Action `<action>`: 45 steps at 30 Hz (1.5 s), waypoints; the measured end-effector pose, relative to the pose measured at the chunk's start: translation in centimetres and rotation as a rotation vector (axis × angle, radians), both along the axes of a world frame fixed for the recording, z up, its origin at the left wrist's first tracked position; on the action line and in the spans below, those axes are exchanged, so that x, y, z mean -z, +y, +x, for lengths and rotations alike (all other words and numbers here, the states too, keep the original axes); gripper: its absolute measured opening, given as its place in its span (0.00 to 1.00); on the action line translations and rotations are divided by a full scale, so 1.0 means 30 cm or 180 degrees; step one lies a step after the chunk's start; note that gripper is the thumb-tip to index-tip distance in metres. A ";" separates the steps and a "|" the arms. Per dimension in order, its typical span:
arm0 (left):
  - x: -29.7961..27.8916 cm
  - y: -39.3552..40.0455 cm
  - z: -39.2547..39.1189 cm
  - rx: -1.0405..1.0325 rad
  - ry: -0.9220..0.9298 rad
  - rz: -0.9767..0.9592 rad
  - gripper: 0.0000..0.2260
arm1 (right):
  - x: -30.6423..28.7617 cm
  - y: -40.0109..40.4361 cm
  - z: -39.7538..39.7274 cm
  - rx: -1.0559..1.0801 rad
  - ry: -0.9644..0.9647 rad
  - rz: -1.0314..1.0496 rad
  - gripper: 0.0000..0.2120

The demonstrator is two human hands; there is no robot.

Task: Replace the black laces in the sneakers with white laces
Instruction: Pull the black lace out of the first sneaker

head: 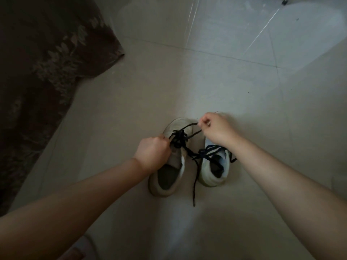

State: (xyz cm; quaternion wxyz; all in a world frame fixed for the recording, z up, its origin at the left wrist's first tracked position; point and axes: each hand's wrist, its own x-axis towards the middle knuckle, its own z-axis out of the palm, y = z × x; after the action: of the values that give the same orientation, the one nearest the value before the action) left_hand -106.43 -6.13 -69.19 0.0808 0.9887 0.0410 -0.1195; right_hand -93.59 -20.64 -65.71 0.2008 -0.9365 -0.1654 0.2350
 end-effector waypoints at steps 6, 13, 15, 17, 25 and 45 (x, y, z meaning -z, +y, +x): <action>-0.010 -0.005 -0.007 0.0102 -0.0294 -0.0365 0.05 | 0.019 0.108 -0.117 -0.2011 -0.1188 -0.0419 0.17; -0.013 -0.017 -0.012 0.0187 -0.0052 -0.0002 0.13 | 0.017 0.125 -0.113 -0.2382 -0.1122 -0.0729 0.11; -0.008 -0.016 -0.013 0.0213 0.0032 0.0009 0.13 | -0.001 0.110 -0.079 -0.2255 -0.1077 -0.0699 0.10; -0.003 -0.005 -0.013 0.0165 0.0062 0.0057 0.13 | -0.021 0.078 -0.030 -0.1673 -0.1226 -0.0474 0.09; -0.010 0.012 -0.021 0.0246 -0.0103 -0.0310 0.05 | -0.046 0.062 -0.033 -0.1379 -0.1136 -0.0418 0.17; -0.001 -0.009 -0.011 0.0174 0.0029 0.0009 0.12 | 0.026 0.041 -0.056 -0.1043 -0.1326 -0.0214 0.16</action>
State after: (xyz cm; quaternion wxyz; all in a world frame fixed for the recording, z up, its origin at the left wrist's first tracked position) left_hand -106.77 -6.40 -69.15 0.0758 0.9890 0.0146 -0.1261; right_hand -95.26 -19.40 -66.48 0.0905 -0.9316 -0.3446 0.0719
